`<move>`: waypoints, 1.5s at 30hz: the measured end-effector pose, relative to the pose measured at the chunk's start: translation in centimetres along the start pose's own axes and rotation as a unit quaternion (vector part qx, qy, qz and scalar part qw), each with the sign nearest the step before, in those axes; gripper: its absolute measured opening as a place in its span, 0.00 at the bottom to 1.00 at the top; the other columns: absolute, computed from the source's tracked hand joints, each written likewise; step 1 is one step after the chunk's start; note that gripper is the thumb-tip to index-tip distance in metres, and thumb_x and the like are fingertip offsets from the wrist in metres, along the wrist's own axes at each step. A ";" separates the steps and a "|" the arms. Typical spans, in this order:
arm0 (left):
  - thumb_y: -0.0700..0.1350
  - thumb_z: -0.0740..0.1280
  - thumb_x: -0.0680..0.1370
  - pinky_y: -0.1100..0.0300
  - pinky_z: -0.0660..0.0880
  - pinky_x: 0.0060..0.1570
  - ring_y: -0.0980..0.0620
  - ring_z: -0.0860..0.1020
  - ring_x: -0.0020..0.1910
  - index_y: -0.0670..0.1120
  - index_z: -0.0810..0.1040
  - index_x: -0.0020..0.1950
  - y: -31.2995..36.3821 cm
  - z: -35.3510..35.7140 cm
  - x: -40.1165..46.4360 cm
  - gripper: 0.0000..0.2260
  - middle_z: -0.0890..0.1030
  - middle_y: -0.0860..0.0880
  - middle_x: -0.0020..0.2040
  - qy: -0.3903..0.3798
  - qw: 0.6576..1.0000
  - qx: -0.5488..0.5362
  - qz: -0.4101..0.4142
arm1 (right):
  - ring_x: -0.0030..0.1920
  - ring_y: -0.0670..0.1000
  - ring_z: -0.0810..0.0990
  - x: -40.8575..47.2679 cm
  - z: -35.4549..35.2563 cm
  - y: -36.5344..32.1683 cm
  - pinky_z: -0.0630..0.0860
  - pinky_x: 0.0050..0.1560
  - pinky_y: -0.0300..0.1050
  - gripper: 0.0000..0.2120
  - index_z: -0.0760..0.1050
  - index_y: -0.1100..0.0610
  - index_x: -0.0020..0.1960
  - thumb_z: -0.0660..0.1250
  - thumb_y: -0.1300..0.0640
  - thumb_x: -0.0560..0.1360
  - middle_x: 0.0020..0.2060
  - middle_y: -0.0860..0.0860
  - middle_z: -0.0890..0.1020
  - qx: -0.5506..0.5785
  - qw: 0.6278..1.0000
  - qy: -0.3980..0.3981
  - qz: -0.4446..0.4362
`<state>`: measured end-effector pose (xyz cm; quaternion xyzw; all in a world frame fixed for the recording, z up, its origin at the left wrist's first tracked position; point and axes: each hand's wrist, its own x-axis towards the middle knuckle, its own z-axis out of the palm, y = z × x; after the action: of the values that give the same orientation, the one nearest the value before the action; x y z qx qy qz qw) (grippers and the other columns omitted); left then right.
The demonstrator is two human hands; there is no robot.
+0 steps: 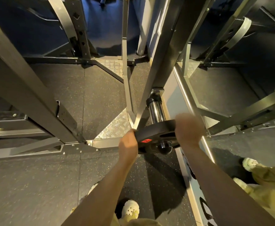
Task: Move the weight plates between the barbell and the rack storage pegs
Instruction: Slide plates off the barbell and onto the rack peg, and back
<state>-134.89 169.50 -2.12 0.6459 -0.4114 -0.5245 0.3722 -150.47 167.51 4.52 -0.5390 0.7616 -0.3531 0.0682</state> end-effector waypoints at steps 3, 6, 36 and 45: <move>0.48 0.45 0.71 0.56 0.72 0.48 0.42 0.79 0.49 0.43 0.78 0.56 2.9 -0.4 0.4 0.26 0.82 0.42 0.47 0.011 0.970 0.202 0.137 | 0.36 0.54 0.72 1.2 -1.0 1.5 0.74 0.42 0.50 0.16 0.69 0.57 0.31 0.59 0.58 0.78 0.30 0.51 0.70 0.084 0.984 -0.053 0.146; 0.50 0.43 0.74 0.56 0.68 0.39 0.45 0.77 0.39 0.44 0.77 0.49 5.8 0.4 0.7 0.24 0.78 0.45 0.38 0.011 0.927 0.290 0.239 | 0.41 0.53 0.72 2.3 -1.2 3.6 0.70 0.41 0.44 0.13 0.71 0.55 0.36 0.57 0.59 0.79 0.32 0.49 0.71 0.141 0.959 -0.095 0.228; 0.48 0.48 0.76 0.54 0.73 0.46 0.46 0.76 0.44 0.44 0.76 0.50 2.8 -0.6 3.4 0.19 0.78 0.45 0.42 -0.029 0.980 0.180 0.078 | 0.27 0.47 0.65 2.6 1.4 0.7 0.62 0.30 0.38 0.18 0.68 0.56 0.28 0.51 0.53 0.74 0.24 0.48 0.67 0.028 0.998 0.032 0.037; 0.50 0.45 0.78 0.60 0.62 0.37 0.50 0.70 0.35 0.48 0.69 0.42 7.4 1.1 3.5 0.15 0.72 0.49 0.35 -0.006 0.907 0.341 0.246 | 0.40 0.49 0.71 4.1 0.6 3.4 0.69 0.41 0.42 0.13 0.70 0.54 0.37 0.54 0.53 0.78 0.35 0.52 0.72 0.208 0.933 -0.038 0.291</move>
<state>-136.62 163.42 3.13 0.6087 -0.7130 -0.2479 0.2440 -154.45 164.18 3.13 -0.2808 0.7913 -0.4477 0.3074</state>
